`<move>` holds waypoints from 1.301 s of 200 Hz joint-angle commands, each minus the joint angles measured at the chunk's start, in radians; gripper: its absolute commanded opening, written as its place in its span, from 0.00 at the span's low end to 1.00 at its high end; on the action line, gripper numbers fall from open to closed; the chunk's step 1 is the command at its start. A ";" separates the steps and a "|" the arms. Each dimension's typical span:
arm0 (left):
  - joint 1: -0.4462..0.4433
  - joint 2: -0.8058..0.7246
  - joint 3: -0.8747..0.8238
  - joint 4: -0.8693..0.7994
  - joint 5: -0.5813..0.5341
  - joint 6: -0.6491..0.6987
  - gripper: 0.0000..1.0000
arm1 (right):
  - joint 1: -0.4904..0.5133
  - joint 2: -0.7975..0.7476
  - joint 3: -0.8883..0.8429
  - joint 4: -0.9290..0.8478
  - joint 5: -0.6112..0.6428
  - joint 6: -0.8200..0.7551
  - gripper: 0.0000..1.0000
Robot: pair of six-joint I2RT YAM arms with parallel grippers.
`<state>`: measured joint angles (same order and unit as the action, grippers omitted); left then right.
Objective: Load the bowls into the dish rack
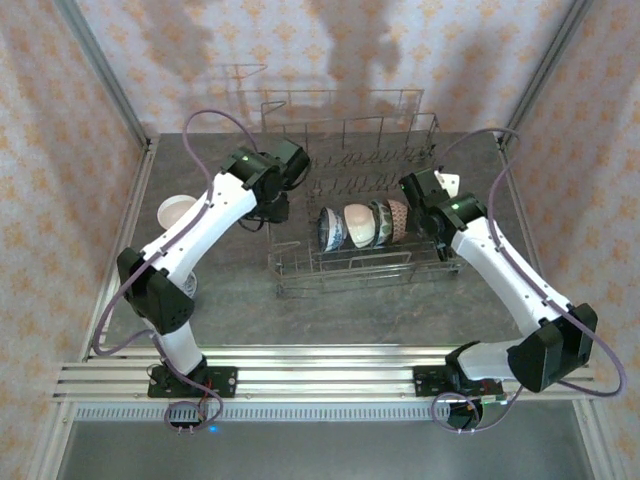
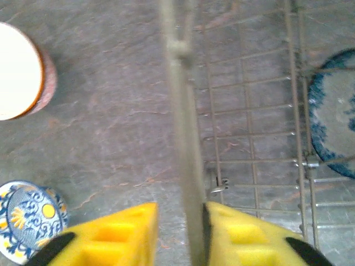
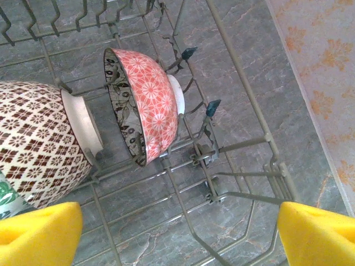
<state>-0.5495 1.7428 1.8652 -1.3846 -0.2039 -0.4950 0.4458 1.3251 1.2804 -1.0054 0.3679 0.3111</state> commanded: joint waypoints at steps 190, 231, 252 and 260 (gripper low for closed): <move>0.949 -0.457 -0.886 0.273 0.291 -0.020 0.89 | -0.006 0.111 0.133 0.129 -0.197 -0.146 0.91; 0.971 -0.358 -0.902 0.353 0.290 0.004 0.89 | -0.007 0.093 0.117 0.127 -0.193 -0.148 0.91; 0.974 -0.305 -0.899 0.366 0.278 0.030 0.86 | -0.006 0.093 0.118 0.121 -0.187 -0.146 0.91; 0.974 -0.288 -0.904 0.369 0.278 0.034 0.85 | -0.007 0.093 0.120 0.120 -0.188 -0.146 0.91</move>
<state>0.4145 1.4132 0.9710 -1.0512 0.0895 -0.5007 0.4458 1.4425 1.4109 -0.8883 0.1703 0.1780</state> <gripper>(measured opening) 0.860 0.908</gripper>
